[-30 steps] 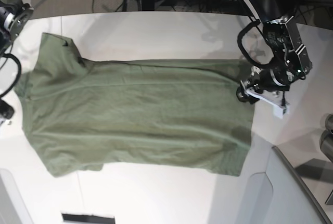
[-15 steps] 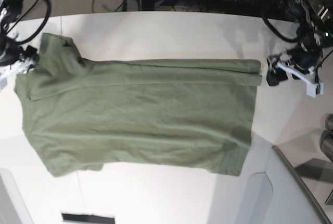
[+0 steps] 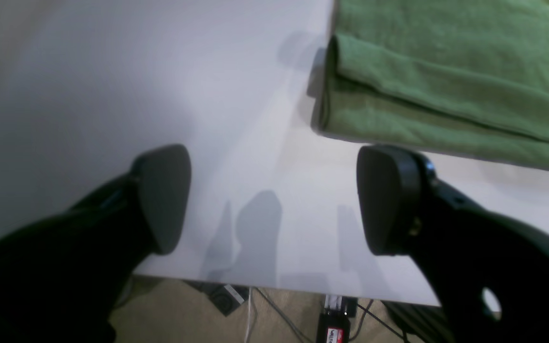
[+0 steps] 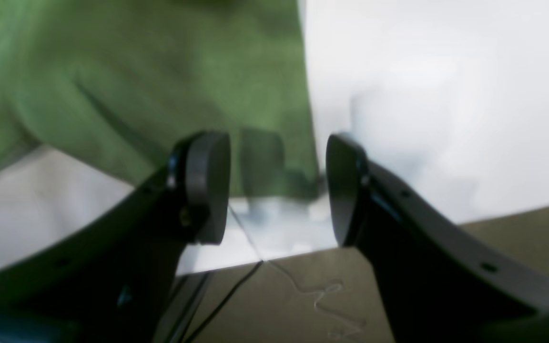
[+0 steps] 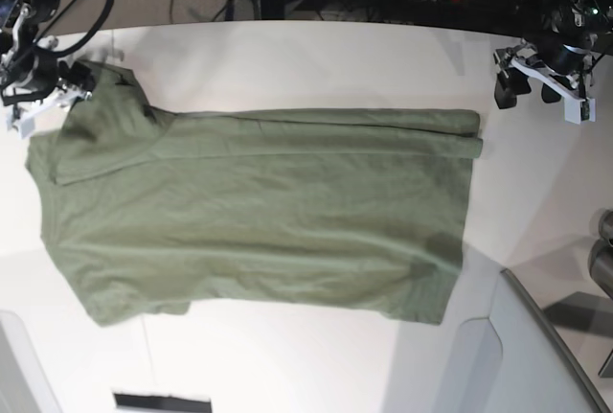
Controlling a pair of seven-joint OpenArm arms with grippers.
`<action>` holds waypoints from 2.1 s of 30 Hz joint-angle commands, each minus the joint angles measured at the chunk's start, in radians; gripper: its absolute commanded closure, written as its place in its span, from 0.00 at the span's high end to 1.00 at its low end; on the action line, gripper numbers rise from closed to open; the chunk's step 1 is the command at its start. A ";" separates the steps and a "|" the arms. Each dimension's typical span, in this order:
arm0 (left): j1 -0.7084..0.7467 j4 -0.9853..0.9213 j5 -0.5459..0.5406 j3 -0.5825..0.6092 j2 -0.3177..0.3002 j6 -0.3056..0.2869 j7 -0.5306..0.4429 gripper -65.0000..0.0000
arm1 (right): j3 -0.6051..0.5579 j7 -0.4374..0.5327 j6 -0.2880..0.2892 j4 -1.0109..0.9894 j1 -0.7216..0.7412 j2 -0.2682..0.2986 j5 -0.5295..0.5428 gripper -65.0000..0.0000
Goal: Layout the t-shirt on the table in an organized manner, then fold the t-shirt properly
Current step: 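Reach the right gripper to the shirt's side edge and smooth it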
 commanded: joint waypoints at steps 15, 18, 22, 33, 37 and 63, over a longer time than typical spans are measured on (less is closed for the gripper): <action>0.011 0.012 -0.014 0.002 0.000 0.000 -0.017 0.81 | -0.003 0.034 0.003 -0.018 -0.031 -0.013 0.008 0.46; 0.011 0.012 -0.014 0.002 0.000 0.000 -0.016 0.81 | -0.003 0.034 0.003 -0.018 -0.028 -0.015 0.008 0.46; 0.011 -0.006 -0.012 -0.001 -0.003 0.000 -0.016 0.81 | -0.003 0.034 0.003 -0.020 -0.025 -0.015 0.008 0.34; 0.007 -0.034 -0.012 0.003 0.000 0.000 -0.016 0.81 | -0.008 -0.109 0.001 0.054 0.104 0.008 0.007 0.00; 0.010 -0.034 -0.012 0.003 0.000 0.000 -0.016 0.81 | -0.009 -0.170 0.000 0.074 0.188 0.038 0.005 0.00; 0.013 -0.035 -0.006 0.003 -0.003 0.000 -0.016 0.81 | -0.293 0.052 -0.004 -0.434 0.606 0.067 0.002 0.00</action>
